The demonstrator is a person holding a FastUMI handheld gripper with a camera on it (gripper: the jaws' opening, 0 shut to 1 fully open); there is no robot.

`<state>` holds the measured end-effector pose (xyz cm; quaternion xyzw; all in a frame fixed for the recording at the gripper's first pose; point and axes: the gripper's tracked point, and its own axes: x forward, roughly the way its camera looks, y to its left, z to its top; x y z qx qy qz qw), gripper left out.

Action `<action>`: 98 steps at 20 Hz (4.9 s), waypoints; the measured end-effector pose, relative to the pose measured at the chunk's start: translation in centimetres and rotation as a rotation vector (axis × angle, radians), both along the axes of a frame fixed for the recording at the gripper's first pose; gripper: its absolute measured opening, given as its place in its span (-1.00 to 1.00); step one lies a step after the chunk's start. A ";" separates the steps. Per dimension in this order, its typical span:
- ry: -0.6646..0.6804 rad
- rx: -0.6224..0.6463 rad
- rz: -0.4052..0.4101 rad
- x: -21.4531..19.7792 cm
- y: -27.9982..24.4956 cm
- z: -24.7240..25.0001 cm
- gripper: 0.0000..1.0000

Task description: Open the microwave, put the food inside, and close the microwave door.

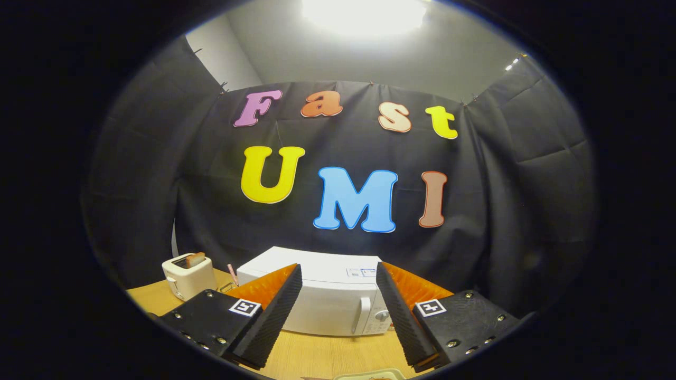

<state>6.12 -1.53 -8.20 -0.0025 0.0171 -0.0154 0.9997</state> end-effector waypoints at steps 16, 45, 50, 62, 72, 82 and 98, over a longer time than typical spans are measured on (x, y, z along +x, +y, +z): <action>0.159 0.069 0.010 10.7 -4.0 -16.9 0.83; 0.234 0.227 0.140 15.3 -4.4 -23.9 -0.81; 0.228 0.157 0.186 12.2 -4.0 -23.4 -0.81; 0.268 0.156 0.464 -3.4 5.5 -20.6 -0.82; 0.243 0.079 0.436 -9.4 14.2 -19.2 -0.83; 0.155 0.048 0.196 -12.3 22.7 -17.8 -0.81; -0.057 0.155 0.516 -18.5 22.6 -12.9 0.54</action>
